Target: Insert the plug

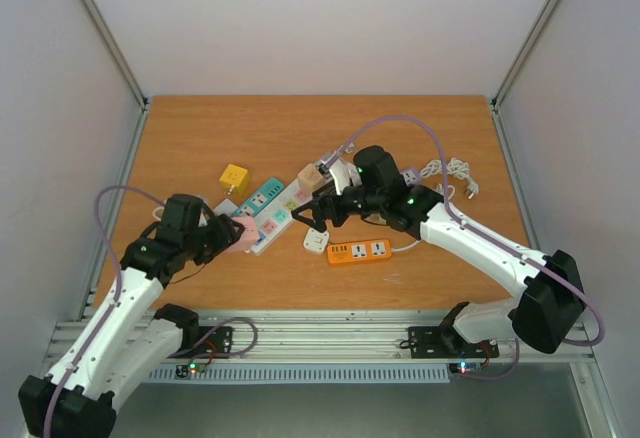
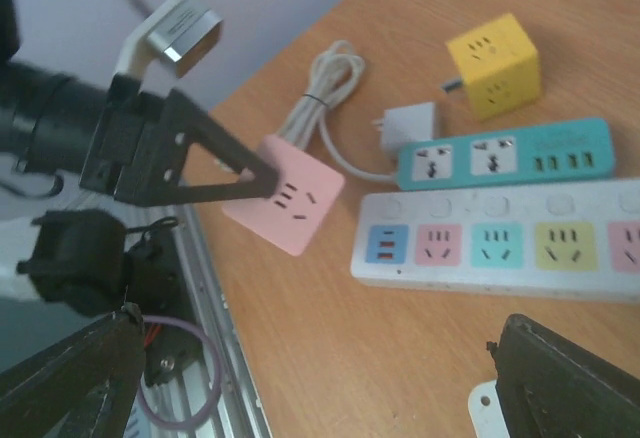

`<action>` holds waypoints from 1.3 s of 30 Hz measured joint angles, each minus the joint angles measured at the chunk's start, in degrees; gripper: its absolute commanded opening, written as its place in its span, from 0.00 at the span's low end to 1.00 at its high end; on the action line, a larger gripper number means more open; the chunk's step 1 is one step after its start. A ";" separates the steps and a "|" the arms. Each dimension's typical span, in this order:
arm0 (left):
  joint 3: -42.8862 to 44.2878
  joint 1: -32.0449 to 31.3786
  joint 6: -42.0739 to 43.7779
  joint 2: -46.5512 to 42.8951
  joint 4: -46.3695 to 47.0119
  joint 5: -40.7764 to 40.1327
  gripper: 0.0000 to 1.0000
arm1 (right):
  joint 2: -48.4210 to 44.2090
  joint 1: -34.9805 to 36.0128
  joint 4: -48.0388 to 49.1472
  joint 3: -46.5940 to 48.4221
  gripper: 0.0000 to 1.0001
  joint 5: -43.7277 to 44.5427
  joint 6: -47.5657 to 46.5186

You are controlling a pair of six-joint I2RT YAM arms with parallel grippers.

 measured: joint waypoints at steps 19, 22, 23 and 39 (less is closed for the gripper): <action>12.17 0.00 16.37 12.98 0.70 32.76 0.35 | 0.63 8.26 -4.85 3.06 0.98 4.94 -19.15; 12.13 0.00 17.38 13.00 1.01 34.45 0.35 | 2.60 10.97 -7.21 4.37 0.96 7.67 -21.86; 12.13 0.00 17.73 13.05 1.05 34.86 0.35 | 3.30 11.56 -7.89 4.85 0.96 8.20 -22.56; 11.96 0.00 22.73 13.11 0.44 37.70 0.35 | 13.79 14.14 -20.24 17.92 0.69 8.61 -30.51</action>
